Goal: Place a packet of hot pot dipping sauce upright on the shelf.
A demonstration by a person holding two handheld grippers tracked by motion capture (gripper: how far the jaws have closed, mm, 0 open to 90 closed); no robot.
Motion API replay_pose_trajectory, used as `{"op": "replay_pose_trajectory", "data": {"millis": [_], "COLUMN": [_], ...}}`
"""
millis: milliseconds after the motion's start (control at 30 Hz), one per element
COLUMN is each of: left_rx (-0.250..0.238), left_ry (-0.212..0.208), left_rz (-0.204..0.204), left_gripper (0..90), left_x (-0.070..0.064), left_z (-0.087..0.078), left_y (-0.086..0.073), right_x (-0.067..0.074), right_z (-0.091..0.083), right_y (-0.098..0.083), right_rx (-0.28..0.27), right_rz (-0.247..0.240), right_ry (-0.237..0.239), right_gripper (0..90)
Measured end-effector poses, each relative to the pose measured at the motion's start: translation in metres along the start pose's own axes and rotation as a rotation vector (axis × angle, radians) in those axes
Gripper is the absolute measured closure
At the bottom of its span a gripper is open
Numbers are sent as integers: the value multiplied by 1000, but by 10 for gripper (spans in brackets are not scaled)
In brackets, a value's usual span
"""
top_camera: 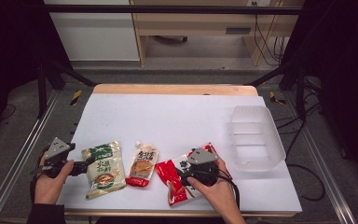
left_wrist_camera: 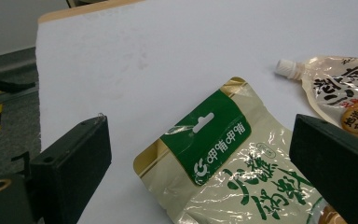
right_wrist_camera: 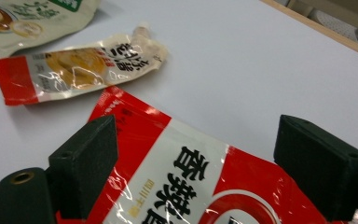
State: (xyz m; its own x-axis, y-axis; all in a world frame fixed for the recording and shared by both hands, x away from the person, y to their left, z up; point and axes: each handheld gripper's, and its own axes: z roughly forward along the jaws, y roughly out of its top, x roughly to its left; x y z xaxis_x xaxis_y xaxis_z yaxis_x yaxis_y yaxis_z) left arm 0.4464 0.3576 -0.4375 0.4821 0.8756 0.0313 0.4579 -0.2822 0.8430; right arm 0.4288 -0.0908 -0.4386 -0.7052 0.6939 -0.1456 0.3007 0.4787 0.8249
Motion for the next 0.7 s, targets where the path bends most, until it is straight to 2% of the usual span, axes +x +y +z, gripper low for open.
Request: {"op": "replay_pose_trajectory", "data": {"millis": [133,200,300,467,700], "left_rx": [3,3,6,34,137], "left_ry": [-12,-15,-23,-12,-30], "left_rz": [2,-3,-2,9,30], "left_gripper": [55,54,48,64,98], "left_x": [2,4,8,19,30], "left_z": [1,2,4,10,30], "left_y": [0,0,-1,-3,-8], "right_x": [-3,-5,-5,-8,-7], "right_z": [0,-1,-2,-3,2], "right_y": [-4,-7,-9,-10,-12], "right_rx": [21,16,15,8,40], "right_rz": [19,59,61,69,69], "right_ry": [-7,-15,-25,-40,-31], "right_gripper": [113,110,100,93,92]}}
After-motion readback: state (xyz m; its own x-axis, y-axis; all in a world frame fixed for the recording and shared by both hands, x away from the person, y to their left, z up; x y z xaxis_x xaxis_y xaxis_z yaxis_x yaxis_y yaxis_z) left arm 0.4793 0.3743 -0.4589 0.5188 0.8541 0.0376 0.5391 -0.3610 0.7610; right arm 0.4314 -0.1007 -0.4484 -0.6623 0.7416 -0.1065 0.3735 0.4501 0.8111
